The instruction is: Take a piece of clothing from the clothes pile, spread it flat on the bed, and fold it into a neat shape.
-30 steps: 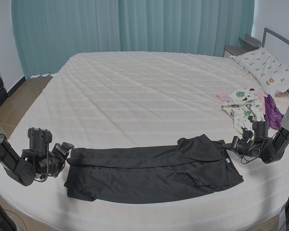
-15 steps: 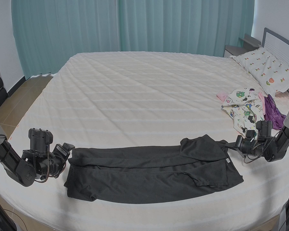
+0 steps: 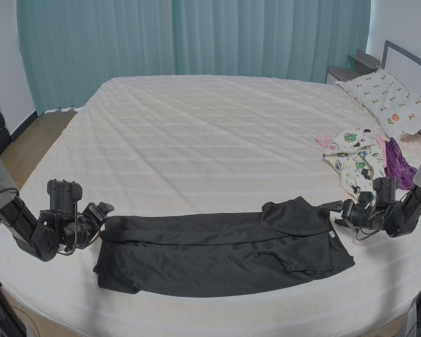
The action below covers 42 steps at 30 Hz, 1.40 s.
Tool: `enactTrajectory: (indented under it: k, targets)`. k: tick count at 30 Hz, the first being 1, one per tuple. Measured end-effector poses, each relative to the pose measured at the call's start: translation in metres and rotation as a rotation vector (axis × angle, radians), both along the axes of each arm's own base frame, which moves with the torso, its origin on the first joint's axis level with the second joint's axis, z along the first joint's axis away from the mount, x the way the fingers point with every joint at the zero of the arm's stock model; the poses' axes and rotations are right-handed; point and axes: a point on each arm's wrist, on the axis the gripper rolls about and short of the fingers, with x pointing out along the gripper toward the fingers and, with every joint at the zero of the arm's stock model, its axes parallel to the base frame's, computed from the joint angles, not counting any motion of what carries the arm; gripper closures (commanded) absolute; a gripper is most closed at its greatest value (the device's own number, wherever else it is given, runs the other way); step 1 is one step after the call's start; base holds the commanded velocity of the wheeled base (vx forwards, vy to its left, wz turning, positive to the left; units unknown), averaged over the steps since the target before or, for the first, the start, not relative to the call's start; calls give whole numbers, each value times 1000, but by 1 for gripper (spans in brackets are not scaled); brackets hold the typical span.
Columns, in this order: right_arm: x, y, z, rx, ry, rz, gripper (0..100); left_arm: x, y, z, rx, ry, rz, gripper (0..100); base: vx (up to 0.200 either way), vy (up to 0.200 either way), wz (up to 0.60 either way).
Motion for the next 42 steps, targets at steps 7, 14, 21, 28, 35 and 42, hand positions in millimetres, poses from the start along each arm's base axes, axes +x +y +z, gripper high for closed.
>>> enactTrajectory:
  k: [7,14,21,28,35,42]
  targets:
    - [-4,1,0,1,8,0,0,0,-2,-9,-5,37,-22,0,0,0,0]
    - [-5,2,0,-2,10,-1,0,-4,-5,-15,-3,62,-36,0,0,0,0]
    - [-8,3,1,-2,15,1,0,-3,-11,-15,-3,60,-51,100,0,0,0]
    - [-14,3,5,-3,16,-3,0,-3,-12,-17,4,68,-47,100,0,0,0]
    - [-29,5,18,-4,13,-19,0,-5,-9,-16,10,65,-35,100,0,0,0]
    - [-45,16,27,31,61,-112,0,-4,-11,-8,25,34,-18,100,0,0,0]
